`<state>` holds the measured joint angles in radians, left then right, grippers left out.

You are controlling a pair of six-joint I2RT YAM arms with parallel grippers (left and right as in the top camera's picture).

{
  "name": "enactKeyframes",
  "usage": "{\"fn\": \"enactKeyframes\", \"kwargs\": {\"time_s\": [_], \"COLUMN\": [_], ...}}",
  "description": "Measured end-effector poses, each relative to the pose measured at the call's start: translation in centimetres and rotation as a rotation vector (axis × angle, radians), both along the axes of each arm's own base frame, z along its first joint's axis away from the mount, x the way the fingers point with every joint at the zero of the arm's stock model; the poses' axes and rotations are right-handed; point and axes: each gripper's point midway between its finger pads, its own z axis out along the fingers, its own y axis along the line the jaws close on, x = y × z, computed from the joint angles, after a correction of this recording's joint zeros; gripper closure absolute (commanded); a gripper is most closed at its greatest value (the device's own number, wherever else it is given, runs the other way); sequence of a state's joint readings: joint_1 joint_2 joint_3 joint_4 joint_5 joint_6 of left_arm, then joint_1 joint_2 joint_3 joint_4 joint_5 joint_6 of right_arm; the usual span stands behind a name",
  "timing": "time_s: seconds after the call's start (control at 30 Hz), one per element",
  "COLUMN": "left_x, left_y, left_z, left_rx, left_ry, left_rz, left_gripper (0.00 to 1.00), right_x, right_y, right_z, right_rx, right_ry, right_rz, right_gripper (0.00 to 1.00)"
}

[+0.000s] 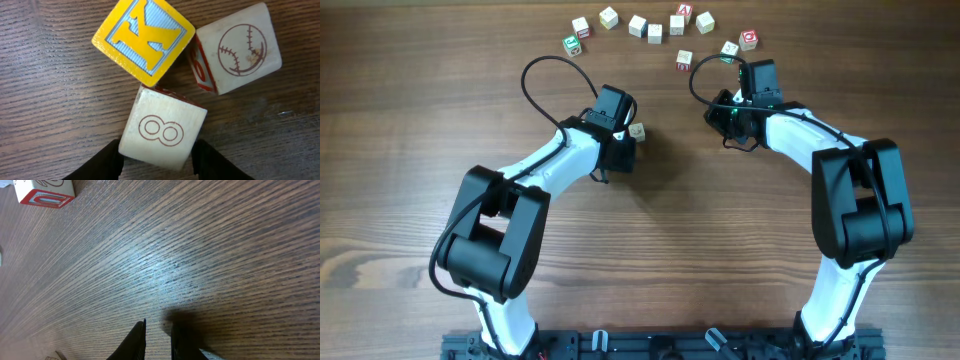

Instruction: Form a circle

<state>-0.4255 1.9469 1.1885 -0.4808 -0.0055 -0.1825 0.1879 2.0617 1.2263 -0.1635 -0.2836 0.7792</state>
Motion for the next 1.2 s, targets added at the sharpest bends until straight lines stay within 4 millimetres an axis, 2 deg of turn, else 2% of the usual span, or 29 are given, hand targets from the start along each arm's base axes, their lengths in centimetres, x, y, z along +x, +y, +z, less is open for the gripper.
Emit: {"fn": "enactKeyframes", "kwargs": {"time_s": [0.03,0.07,0.13,0.23,0.37,0.47,0.6,0.7,0.77,0.87,0.97,1.03,1.07,1.1,1.17,1.2], "left_x": [0.0,0.0,-0.1,-0.6,-2.5,-2.3,-1.4,-0.4,0.3,1.3,2.6,3.1,3.5,3.8,3.8,3.4], "left_y": [0.0,-0.1,-0.2,-0.8,-0.8,-1.1,-1.5,-1.2,-0.7,0.8,4.2,6.2,7.5,9.1,10.9,11.2], "left_z": [0.0,0.0,0.0,0.4,1.3,4.5,10.2,12.5,12.9,13.1,13.1,13.1,13.0,12.7,11.4,10.3], "left_rx": [0.000,-0.004,-0.014,-0.045,-0.068,-0.107,-0.170,-0.170,-0.162,-0.192,-0.228,-0.250,-0.261,-0.274,-0.298,-0.310], "left_ry": [0.000,0.002,0.007,0.028,0.087,0.026,-0.123,-0.214,-0.246,-0.249,-0.242,-0.239,-0.240,-0.241,-0.241,-0.226], "left_rz": [0.000,0.001,-0.003,-0.014,-0.025,-0.032,-0.040,-0.026,0.014,0.156,0.374,0.485,0.552,0.631,0.720,0.739], "left_gripper": [0.36,0.21,0.00,0.00,0.00,0.00,0.00,0.00,0.00,0.00,0.00,0.06,0.19,0.36,0.78,0.88], "right_x": [0.0,0.0,0.0,0.0,0.0,0.0,0.1,0.1,0.1,0.0,-0.3,-0.4,-0.5,-0.6,-0.7,-0.7], "right_y": [0.0,0.0,0.0,0.0,0.0,0.0,0.0,0.0,0.0,0.0,0.2,0.5,0.7,0.9,1.1,1.2], "right_z": [0.0,0.0,0.0,0.0,0.0,0.0,0.0,0.0,0.0,0.0,-0.1,0.0,0.1,0.1,0.1,0.1], "right_rx": [0.000,0.000,0.000,0.000,0.000,0.000,0.000,0.000,0.000,-0.001,0.009,0.024,0.030,0.032,0.036,0.038], "right_ry": [0.000,0.000,0.000,-0.001,-0.002,-0.002,-0.003,-0.003,-0.003,0.000,0.009,0.014,0.013,0.011,0.011,0.011], "right_rz": [0.000,0.000,0.000,0.000,0.000,-0.001,0.000,0.000,0.000,0.001,0.014,0.025,0.039,0.049,0.058,0.059], "right_gripper": [0.82,0.82,0.82,0.81,0.81,0.81,0.81,0.81,0.82,0.89,0.90,0.90,0.90,0.90,0.90,0.90]}}
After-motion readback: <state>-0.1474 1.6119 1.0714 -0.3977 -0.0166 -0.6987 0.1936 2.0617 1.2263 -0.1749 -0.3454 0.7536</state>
